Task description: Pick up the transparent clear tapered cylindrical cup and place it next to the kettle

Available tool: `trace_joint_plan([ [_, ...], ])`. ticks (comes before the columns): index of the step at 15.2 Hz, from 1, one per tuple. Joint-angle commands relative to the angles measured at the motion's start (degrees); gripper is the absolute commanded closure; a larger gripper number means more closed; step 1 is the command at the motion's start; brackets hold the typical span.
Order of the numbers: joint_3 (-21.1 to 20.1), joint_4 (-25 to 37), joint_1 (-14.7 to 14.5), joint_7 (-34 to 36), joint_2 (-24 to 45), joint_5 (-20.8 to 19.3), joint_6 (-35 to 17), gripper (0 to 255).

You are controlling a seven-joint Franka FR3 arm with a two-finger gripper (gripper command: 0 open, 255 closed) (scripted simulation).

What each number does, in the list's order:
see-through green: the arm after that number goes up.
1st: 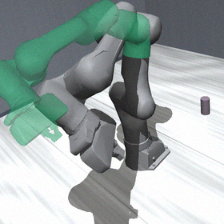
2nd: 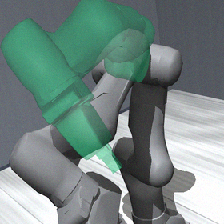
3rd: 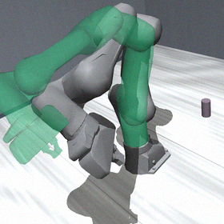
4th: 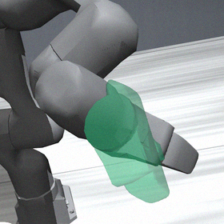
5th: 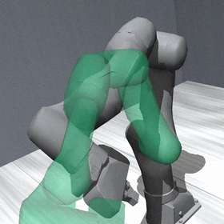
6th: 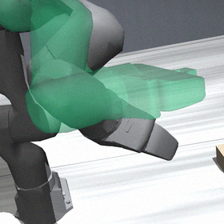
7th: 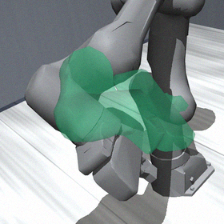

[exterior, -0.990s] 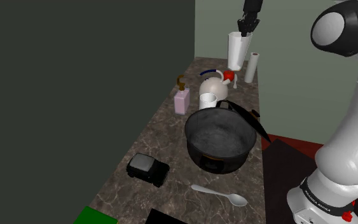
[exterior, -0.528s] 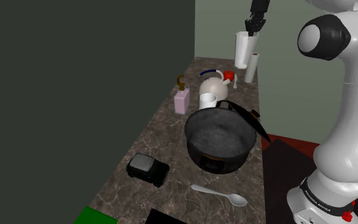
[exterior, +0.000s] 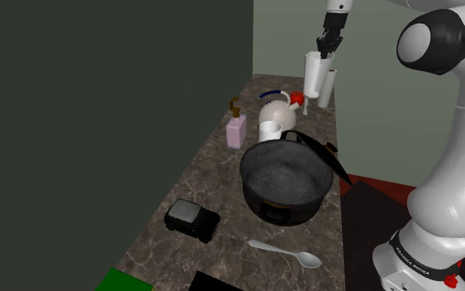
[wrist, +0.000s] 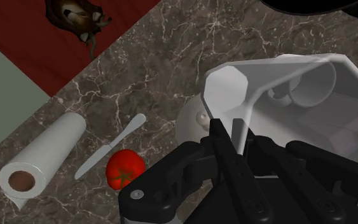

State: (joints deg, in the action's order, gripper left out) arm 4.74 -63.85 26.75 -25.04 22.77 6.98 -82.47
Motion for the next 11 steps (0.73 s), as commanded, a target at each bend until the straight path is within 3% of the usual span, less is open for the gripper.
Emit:
trace_joint_plan([
  [1,0.0,-2.9,-0.2,0.0,-0.8,-0.1,-2.1,255],
  [11,0.0,-13.7,-0.6,-0.7,-2.9,-0.2,-10.9,255],
])
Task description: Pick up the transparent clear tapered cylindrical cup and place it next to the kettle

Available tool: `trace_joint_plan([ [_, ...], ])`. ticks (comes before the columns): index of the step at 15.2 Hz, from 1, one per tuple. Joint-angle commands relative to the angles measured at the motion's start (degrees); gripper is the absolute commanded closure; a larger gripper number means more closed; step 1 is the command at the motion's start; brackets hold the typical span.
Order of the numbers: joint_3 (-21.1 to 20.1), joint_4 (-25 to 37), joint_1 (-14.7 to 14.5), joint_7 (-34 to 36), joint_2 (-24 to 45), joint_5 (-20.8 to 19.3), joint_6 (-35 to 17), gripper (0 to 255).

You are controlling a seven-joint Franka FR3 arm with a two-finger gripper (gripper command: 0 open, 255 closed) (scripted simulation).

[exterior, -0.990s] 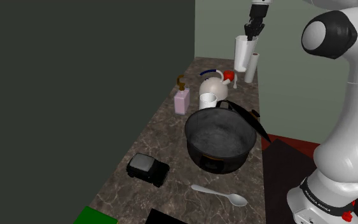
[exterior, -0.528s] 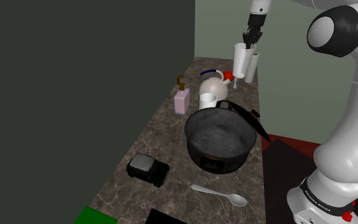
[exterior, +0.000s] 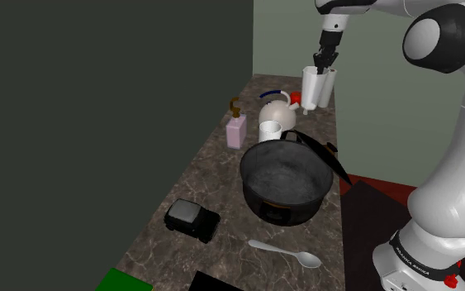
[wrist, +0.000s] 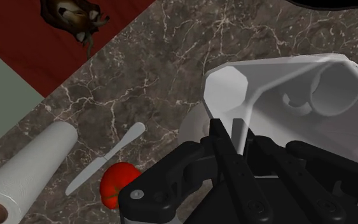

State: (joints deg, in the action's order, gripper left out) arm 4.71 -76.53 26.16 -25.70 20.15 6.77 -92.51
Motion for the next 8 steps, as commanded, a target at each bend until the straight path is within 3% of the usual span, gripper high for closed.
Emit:
trace_joint_plan([
  [1,0.0,-1.9,-0.1,-0.1,-0.3,0.0,-1.7,255],
  [8,0.0,-7.6,-0.2,-0.6,-0.5,0.1,-7.1,255],
])
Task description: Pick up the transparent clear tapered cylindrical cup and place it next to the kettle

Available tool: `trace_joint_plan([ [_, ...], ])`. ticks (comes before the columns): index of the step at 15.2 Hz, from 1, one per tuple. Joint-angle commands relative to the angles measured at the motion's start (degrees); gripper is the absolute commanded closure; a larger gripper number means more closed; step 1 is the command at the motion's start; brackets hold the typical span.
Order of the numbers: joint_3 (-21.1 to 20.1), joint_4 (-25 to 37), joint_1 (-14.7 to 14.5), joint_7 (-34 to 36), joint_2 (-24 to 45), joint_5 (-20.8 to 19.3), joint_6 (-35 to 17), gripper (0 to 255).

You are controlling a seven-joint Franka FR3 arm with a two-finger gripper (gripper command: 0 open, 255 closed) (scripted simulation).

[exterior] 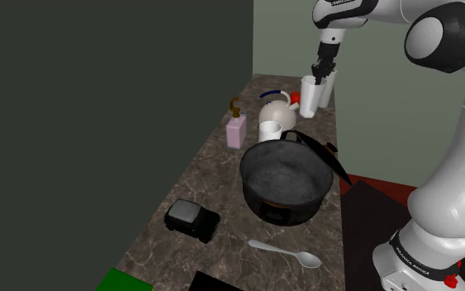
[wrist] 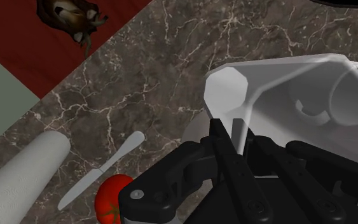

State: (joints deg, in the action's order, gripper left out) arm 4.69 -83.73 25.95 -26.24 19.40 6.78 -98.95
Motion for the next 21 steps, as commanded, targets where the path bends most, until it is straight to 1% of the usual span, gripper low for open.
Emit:
trace_joint_plan([
  [1,0.0,-1.1,0.0,-0.1,0.3,0.1,-1.4,255],
  [15,-0.2,-9.4,-0.1,-1.2,2.3,0.5,-11.6,255],
  [21,-0.2,-9.4,-0.1,-1.2,2.3,0.5,-11.6,255],
])
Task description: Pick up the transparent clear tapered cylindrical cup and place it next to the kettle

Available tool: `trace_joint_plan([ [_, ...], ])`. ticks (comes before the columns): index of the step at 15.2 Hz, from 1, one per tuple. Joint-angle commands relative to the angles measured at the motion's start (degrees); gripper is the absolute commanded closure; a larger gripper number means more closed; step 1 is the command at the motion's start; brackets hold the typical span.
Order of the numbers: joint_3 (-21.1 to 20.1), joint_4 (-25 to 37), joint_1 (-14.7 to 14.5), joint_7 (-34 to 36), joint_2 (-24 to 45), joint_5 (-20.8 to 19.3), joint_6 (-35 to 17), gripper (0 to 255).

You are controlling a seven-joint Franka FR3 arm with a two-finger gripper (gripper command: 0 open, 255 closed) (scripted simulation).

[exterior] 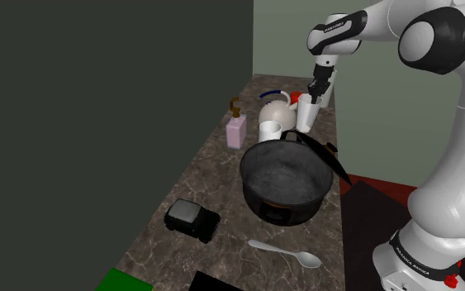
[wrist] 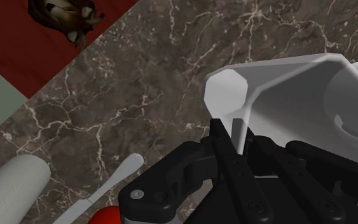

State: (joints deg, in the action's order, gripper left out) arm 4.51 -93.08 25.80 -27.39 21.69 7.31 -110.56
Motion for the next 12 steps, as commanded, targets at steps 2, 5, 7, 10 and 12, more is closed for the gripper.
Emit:
trace_joint_plan([
  [2,0.0,0.0,0.0,0.0,0.0,0.0,0.0,255],
  [5,0.0,0.0,0.0,0.0,0.0,0.0,0.0,0],
  [7,0.0,0.0,0.0,0.0,0.0,0.0,0.0,0],
  [10,0.1,3.0,0.2,0.2,-0.6,-0.2,3.6,0],
  [12,0.2,6.0,0.4,0.3,-0.9,-0.3,6.9,0],
])
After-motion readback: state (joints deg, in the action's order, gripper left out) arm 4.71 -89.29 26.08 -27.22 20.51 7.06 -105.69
